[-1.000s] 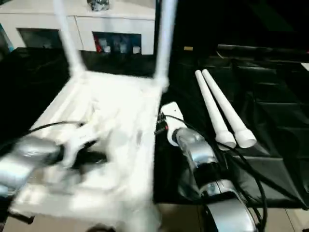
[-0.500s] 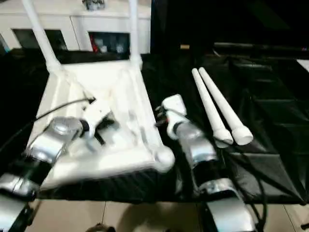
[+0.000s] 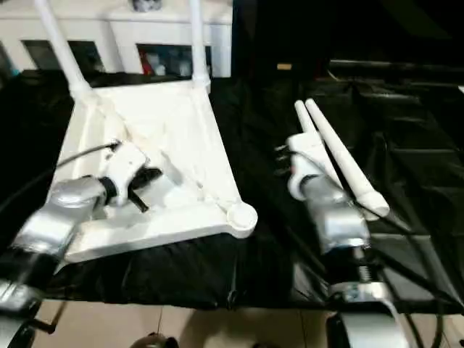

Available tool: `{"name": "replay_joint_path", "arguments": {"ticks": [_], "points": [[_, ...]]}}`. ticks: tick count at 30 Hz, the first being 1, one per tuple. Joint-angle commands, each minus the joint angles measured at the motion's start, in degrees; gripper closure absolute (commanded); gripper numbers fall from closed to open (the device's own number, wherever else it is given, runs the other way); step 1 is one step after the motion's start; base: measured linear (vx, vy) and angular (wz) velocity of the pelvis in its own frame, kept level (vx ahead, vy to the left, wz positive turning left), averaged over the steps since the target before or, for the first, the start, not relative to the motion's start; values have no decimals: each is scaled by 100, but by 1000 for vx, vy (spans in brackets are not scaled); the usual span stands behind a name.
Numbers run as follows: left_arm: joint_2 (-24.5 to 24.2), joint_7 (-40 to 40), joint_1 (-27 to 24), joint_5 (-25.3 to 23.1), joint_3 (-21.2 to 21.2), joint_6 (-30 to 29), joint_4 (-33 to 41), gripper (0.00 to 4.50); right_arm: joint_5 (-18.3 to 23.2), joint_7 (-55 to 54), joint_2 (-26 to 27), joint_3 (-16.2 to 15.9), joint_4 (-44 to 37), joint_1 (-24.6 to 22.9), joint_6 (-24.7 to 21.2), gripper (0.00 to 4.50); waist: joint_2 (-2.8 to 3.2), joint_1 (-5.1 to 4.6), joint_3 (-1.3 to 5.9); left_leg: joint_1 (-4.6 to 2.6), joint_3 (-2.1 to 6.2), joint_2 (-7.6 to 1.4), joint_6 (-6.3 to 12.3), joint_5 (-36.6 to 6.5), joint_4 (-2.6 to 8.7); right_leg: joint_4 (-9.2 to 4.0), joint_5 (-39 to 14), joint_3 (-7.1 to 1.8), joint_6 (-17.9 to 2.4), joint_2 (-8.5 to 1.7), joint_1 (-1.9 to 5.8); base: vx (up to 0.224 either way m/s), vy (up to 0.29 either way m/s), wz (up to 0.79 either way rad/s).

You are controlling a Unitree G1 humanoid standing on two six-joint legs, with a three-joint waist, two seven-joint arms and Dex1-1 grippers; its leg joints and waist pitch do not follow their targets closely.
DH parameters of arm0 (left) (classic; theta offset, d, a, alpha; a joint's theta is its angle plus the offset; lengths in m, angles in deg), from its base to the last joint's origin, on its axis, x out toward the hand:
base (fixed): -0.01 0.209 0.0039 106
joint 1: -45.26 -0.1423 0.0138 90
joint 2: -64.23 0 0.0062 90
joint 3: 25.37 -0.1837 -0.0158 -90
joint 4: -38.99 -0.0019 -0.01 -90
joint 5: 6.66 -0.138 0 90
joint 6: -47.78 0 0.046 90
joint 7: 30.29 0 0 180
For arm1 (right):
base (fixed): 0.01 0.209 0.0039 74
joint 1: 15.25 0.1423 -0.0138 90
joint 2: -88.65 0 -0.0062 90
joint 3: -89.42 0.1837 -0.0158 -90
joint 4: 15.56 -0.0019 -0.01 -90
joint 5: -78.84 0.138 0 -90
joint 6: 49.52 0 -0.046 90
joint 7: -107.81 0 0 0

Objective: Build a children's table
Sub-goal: Pick table leg

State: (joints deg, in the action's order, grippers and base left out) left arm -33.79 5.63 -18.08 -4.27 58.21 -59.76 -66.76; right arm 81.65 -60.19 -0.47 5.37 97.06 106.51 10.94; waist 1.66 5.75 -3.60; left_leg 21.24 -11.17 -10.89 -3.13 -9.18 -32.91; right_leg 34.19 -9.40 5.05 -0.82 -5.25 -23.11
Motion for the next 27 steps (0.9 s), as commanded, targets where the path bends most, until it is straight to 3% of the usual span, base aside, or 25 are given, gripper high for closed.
{"name": "replay_joint_path", "arguments": {"ticks": [1, 5, 6, 10, 12, 14, 17, 19, 21, 27], "points": [[-25, 175, -151, 453, 145, -329, 894, 386, -51, -90, -224, 118, -75, 148, -327, 312, 68, -1, 427, -144, 125, -206, -212, -1837, 357, -400, -1612, -269, -1091, -316, 277, 0, 0, 0], [-13, 730, -476, 1011, -9, -562, 2020, 362, -10, -5, -490, 184, 59, 412, -563, 295, 48, 0, 411, -105, 113, -182, -143, -1711, 341, -414, -1772, -265, -1006, -303, 270, 0, 0, 0], [4, 777, -507, 1060, -66, -674, 2174, 340, 2, -15, -521, 210, 124, 491, -618, 270, 41, -1, 410, -112, 110, -186, -139, -1706, 339, -416, -1793, -268, -989, -304, 261, 0, 0, 0], [3, 867, -548, 1144, -194, -839, 2418, 312, 42, -32, -565, 272, 248, 642, -746, 243, 25, -44, 399, -91, 107, -146, -117, -1627, 325, -433, -1980, -262, -835, -284, 265, 0, 0, 0], [-2, 972, -572, 1308, -445, -1259, 2812, 292, 37, 24, -725, 241, 674, 1013, -1266, 225, 41, -61, 417, -96, 120, -144, -145, -1566, 318, -398, -1925, -253, -857, -269, 278, 0, 0, 0], [1, 953, -557, 1340, -500, -1416, 2938, 276, 6, 95, -797, 173, 889, 1174, -1439, 214, 78, -35, 410, -106, 110, -146, -155, -1610, 300, -402, -1842, -256, -942, -267, 248, 0, 0, 0], [-7, 935, -535, 1334, -537, -1525, 3021, 253, -43, 110, -835, 132, 1130, 1318, -1468, 186, 61, -46, 411, -73, 117, -140, -151, -1608, 300, -399, -1778, -242, -946, -264, 278, 0, 0, 0], [-9, 919, -514, 1315, -571, -1567, 3043, 239, -61, 150, -846, 114, 1326, 1409, -1367, 174, 79, -51, 420, -88, 111, -137, -158, -1609, 288, -402, -1737, -241, -963, -263, 268, 0, 0, 0], [-12, 885, -503, 1229, -634, -1580, 3039, 221, -31, 281, -844, 110, 1839, 1634, -1396, 165, 129, -41, 428, -91, 112, -131, -146, -1593, 277, -395, -1716, -241, -971, -263, 268, 0, 0, 0], [-59, 935, -470, 1225, -785, -1663, 3072, 173, -105, 187, -961, 143, 2743, 1957, -1435, 165, 102, -43, 444, -69, 101, -137, -104, -1505, 252, -380, -1637, -229, -1059, -256, 282, 0, 0, 0]]}}
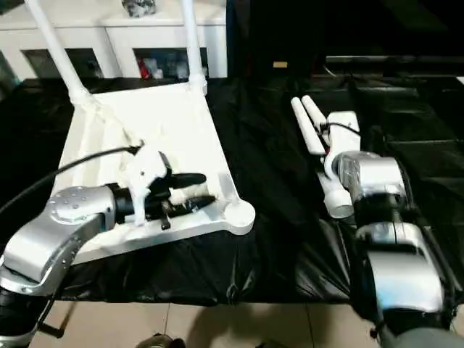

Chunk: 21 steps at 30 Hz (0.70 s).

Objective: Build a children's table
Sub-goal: Pick table leg

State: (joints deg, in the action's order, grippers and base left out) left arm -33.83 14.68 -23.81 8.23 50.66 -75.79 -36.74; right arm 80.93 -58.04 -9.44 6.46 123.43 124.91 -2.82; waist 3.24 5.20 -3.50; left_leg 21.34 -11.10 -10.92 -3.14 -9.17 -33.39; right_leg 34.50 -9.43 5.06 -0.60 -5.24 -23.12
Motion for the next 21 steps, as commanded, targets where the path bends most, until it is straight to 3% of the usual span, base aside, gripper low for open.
{"name": "replay_joint_path", "arguments": {"ticks": [1, 7, 9, 10, 11, 16, 17, 20, 21], "points": [[-54, 34, 110, -32, -43, -59, 71, 165, -60, -36, -89, 15, 197, 134, -46, 165, -66, 15, 443, -75, 95, -138, -88, -1439, 291, -387, -1564, -233, -1105, -260, 287, 0, 0, 0], [-36, 23, 99, -27, -58, -98, 111, 123, -43, 37, -119, 13, 518, 226, 9, 165, -81, -2, 430, -58, 88, -136, -68, -1516, 278, -402, -1751, -223, -1055, -264, 281, 0, 0, 0], [-30, -4, 81, -39, -81, -106, 139, 99, 7, 231, -113, 4, 749, 300, -10, 165, -126, -5, 417, -59, 81, -133, -51, -1574, 277, -424, -1926, -222, -1008, -265, 270, 0, 0, 0], [-37, -19, 80, -32, -92, -128, 170, 91, 67, 363, -106, 35, 927, 363, -17, 165, -106, 1, 414, -69, 83, -132, -51, -1614, 272, -431, -2057, -222, -987, -273, 260, 0, 0, 0], [-39, -21, 80, -30, -94, -132, 176, 88, 79, 387, -104, 42, 959, 374, -19, 193, -110, -1, 416, -71, 88, -136, -54, -1637, 268, -426, -2114, -219, -984, -274, 257, 0, 0, 0], [-104, 16, 75, -4, -91, -194, 256, 55, 191, 541, -81, 154, 1374, 501, -10, 206, -108, 3, 397, -77, 93, -140, -70, -1771, 268, -449, -2357, -211, -935, -277, 233, 0, 0, 0], [-126, 39, 66, 4, -94, -208, 269, 34, 200, 534, -78, 179, 1450, 501, 20, 244, -120, 7, 399, -87, 99, -144, -88, -1807, 269, -451, -2441, -210, -887, -279, 225, 0, 0, 0], [-189, 83, 64, 6, -102, -232, 285, 14, 204, 496, -58, 233, 1660, 480, 145, 245, -114, 1, 391, -77, 103, -139, -107, -1860, 273, -458, -2500, -205, -861, -277, 217, 0, 0, 0], [-194, 62, 72, 0, -87, -238, 298, 5, 197, 429, -60, 256, 1722, 471, 207, 259, -183, 2, 392, -74, 97, -137, -98, -1853, 277, -465, -2512, -203, -839, -272, 218, 0, 0, 0]]}}
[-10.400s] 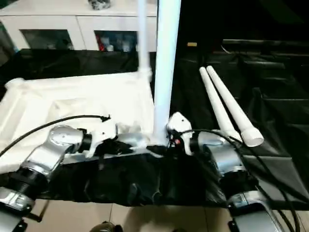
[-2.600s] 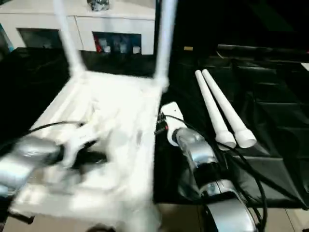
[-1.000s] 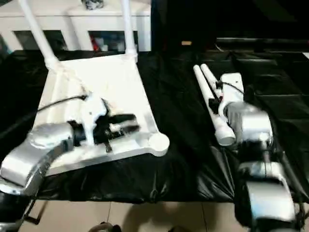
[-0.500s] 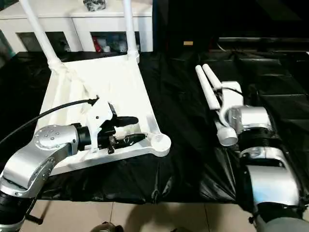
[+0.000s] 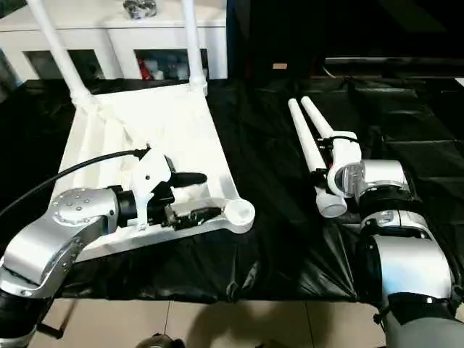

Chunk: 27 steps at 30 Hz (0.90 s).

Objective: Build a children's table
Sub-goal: Pick table leg

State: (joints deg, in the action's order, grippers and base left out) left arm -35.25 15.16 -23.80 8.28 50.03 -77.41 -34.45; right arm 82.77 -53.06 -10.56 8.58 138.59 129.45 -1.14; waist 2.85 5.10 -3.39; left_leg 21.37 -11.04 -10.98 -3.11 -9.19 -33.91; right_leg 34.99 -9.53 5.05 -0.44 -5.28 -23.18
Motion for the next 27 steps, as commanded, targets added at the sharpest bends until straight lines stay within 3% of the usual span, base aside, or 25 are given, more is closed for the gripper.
{"name": "replay_joint_path", "arguments": {"ticks": [1, 4, 6, 11, 12, 15, 16, 17, 19, 20, 22, 23, 24, 25, 27], "points": [[-52, 9, 73, -6, -20, -78, 72, 5, 10, -83, 51, 49, 222, 17, 54, 259, -112, 26, 386, -87, 101, -136, -111, -1842, 329, -503, -2511, -207, -855, -283, 218, 0, 0, 0], [-40, -32, 90, -4, 23, -75, 68, 0, 46, -113, 41, 104, 261, 35, 103, 262, -111, 17, 383, -89, 105, -137, -141, -1922, 334, -508, -2530, -203, -852, -276, 213, 0, 0, 0], [17, -133, 102, 0, 115, -48, 3, 0, 155, -116, 29, 221, 260, 72, 192, 263, -79, 9, 388, -97, 106, -135, -158, -1970, 330, -506, -2520, -203, -840, -276, 210, 0, 0, 0], [378, -557, 183, -11, 358, 79, -313, 0, 451, 166, 53, 470, 83, 84, 470, 263, -93, 8, 410, -71, 95, -125, -88, -1842, 316, -497, -2306, -197, -880, -265, 231, 0, 0, 0], [548, -756, 259, 21, 480, 73, -462, 0, 577, 322, 85, 559, -100, 30, 647, 263, -104, -6, 407, -65, 80, -120, -71, -1829, 307, -501, -2252, -201, -898, -255, 233, 0, 0, 0], [915, -1261, 498, 34, 729, -52, -854, 0, 1009, 825, 216, 793, -717, -125, 603, 263, -120, 30, 441, -37, 91, -121, 53, -1575, 303, -465, -1922, -195, -899, -246, 280, 0, 0, 0], [1202, -1673, 715, 61, 937, -221, -1180, 0, 1359, 1299, 379, 835, -1500, -409, 499, 263, -127, 35, 442, -7, 91, -121, 116, -1453, 309, -465, -1823, -191, -891, -246, 298, 0, 0, 0], [1389, -1917, 851, 113, 1084, -329, -1379, 0, 1567, 1563, 479, 830, -2005, -606, 400, 263, -122, 76, 472, -60, 77, -133, 180, -1345, 278, -447, -1599, -215, -879, -246, 274, 0, 0, 0], [1622, -2112, 1002, 287, 1291, -474, -1571, 0, 1745, 1836, 557, 726, -2567, -832, 237, 263, -135, 83, 478, 12, 92, -125, 289, -1061, 289, -429, -1380, -193, -952, -246, 321, 0, 0, 0], [1808, -2128, 1098, 556, 1455, -561, -1657, 0, 1888, 2001, 605, 649, -2920, -990, 191, 264, -163, 110, 494, -17, 90, -144, 336, -987, 272, -424, -1291, -199, -1040, -264, 295, 0, 0, 0], [1983, -2149, 1201, 807, 1606, -646, -1745, 0, 2011, 2154, 649, 566, -3245, -1137, 164, 264, -148, 156, 511, 22, 100, -155, 396, -764, 258, -386, -1103, -199, -1172, -279, 302, 0, 0, 0], [2068, -2179, 1255, 906, 1682, -674, -1797, 0, 2063, 2218, 666, 527, -3378, -1200, 154, 264, -142, 191, 519, 3, 86, -157, 423, -721, 241, -382, -1030, -206, -1217, -277, 287, 0, 0, 0], [2235, -2237, 1362, 1098, 1830, -729, -1899, 0, 2164, 2343, 699, 450, -3638, -1323, 133, 264, -157, 194, 503, 31, 73, -144, 439, -691, 237, -385, -995, -208, -1239, -268, 299, 0, 0, 0], [2448, -2350, 1535, 1335, 2034, -812, -2064, 0, 2290, 2513, 745, 340, -4021, -1497, 94, 264, -141, 231, 508, 8, 60, -149, 460, -709, 226, -402, -967, -219, -1240, -268, 284, 0, 0, 0], [2631, -2472, 1700, 1527, 2205, -861, -2229, 0, 2425, 2675, 774, 230, -4367, -1643, 27, 264, -148, 303, 510, 17, 91, -162, 482, -744, 237, -404, -1077, -203, -1194, -287, 290, 0, 0, 0]]}}
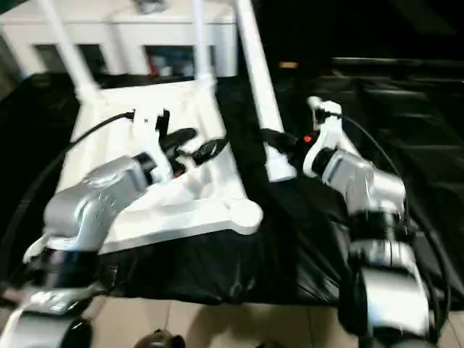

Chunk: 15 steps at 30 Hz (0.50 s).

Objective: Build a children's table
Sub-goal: Pick table leg

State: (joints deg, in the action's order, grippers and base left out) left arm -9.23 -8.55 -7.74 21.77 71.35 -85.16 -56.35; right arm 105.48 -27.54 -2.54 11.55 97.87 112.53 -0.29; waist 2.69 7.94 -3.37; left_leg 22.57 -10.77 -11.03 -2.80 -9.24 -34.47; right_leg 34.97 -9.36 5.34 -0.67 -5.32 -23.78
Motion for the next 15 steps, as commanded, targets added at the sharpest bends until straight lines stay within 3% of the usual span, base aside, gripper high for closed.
{"name": "replay_joint_path", "arguments": {"ticks": [1, 3, 7, 9, 11, 15], "points": [[40, -110, 106, 186, 84, -90, -49, 0, 163, 133, -25, -73, -323, 38, -65, 264, -131, 28, 506, -105, 73, -169, 444, -772, 297, -401, -1157, -233, -1148, -290, 341, 0, 0, 0], [345, -310, 397, 407, 396, -207, -349, 0, 416, 378, 43, -226, -1105, -282, -307, 264, -146, 72, 475, -112, 71, -167, 386, -922, 314, -460, -1486, -236, -992, -304, 331, 0, 0, 0], [623, -465, 513, 870, 709, -341, -482, 0, 530, 462, 70, -460, -1602, -506, -457, 264, -137, 77, 468, -94, 88, -151, 262, -1001, 331, -499, -1763, -227, -775, -302, 339, 0, 0, 0], [652, -498, 532, 889, 731, -353, -493, 0, 568, 462, 66, -491, -1707, -559, -489, 264, -139, 76, 470, -94, 94, -151, 227, -1031, 341, -509, -1847, -225, -707, -304, 334, 0, 0, 0], [674, -559, 549, 889, 748, -364, -519, 0, 612, 474, 66, -534, -1834, -619, -531, 264, -211, 70, 456, -82, 91, -149, 214, -1035, 351, -535, -1997, -231, -579, -308, 336, 0, 0, 0], [771, -910, 583, 895, 897, -284, -495, 36, 568, 382, 97, -657, -2020, -694, -568, 264, -207, 81, 457, -73, 106, -156, 185, -967, 356, -526, -2060, -231, -484, -321, 333, 0, 0, 0]]}}
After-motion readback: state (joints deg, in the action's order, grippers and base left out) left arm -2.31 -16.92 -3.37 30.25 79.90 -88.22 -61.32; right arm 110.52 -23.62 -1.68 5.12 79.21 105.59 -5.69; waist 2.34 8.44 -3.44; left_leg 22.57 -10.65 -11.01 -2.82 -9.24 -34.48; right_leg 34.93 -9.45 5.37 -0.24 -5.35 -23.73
